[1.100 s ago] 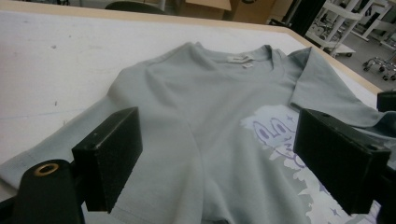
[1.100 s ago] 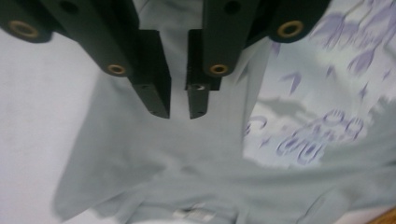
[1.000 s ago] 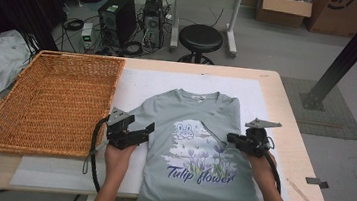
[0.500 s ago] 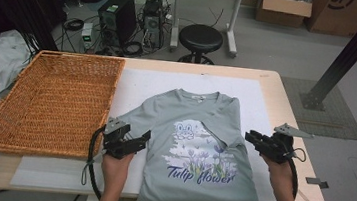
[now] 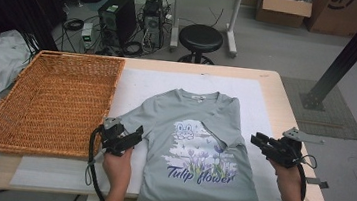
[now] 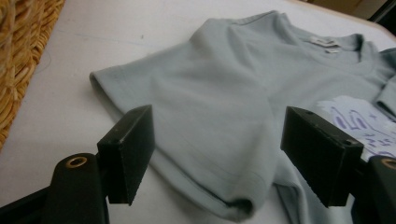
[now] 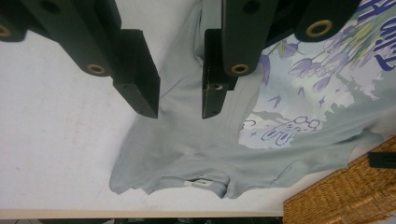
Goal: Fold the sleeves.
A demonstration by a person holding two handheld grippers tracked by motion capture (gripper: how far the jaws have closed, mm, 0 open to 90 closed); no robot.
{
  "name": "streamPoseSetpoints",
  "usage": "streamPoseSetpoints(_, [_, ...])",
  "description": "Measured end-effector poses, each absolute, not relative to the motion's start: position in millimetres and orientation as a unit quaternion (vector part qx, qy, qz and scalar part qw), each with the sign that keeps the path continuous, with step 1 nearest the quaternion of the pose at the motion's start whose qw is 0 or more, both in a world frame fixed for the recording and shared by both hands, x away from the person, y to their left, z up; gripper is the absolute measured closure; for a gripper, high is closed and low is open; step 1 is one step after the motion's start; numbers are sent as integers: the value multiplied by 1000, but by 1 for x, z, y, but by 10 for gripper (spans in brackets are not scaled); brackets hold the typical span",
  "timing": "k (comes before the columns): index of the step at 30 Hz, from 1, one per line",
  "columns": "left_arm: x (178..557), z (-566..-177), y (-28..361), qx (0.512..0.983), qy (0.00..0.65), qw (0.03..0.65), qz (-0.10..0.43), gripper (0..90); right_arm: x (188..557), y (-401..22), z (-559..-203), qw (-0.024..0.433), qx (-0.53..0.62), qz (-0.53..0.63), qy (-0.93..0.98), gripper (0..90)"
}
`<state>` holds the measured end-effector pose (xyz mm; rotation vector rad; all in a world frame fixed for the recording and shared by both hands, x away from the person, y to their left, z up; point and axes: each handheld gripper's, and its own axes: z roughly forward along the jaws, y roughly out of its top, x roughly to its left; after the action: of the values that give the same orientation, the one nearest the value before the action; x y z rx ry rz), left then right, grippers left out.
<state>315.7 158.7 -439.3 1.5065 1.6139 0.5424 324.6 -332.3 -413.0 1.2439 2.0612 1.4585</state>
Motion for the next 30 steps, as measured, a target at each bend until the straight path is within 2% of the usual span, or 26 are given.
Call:
streamPoseSetpoints(4, [325, -447, 157, 605, 673, 376, 200, 274, 324, -332, -412, 165, 431, 514, 723, 670])
streamPoseSetpoints(5, [325, -448, 155, 609, 669, 370, 209, 275, 324, -332, -412, 165, 430, 515, 723, 666])
streamPoseSetpoints(8, [324, -447, 154, 607, 675, 356, 220, 342, 325, -332, -413, 163, 431, 516, 722, 657])
streamPoseSetpoints(12, [321, -449, 157, 599, 679, 355, 231, 493, 324, -331, -413, 163, 427, 518, 723, 647])
streamPoseSetpoints(20, [323, -447, 144, 602, 684, 328, 249, 477, 326, -327, -413, 162, 422, 518, 727, 643])
streamPoseSetpoints(24, [320, -449, 143, 590, 692, 321, 265, 619, 326, -326, -413, 163, 420, 516, 729, 641])
streamPoseSetpoints(27, [319, -449, 142, 588, 694, 323, 263, 680, 327, -325, -414, 162, 420, 515, 729, 640])
streamPoseSetpoints(30, [320, -449, 145, 581, 697, 347, 236, 758, 327, -324, -414, 161, 421, 515, 730, 640])
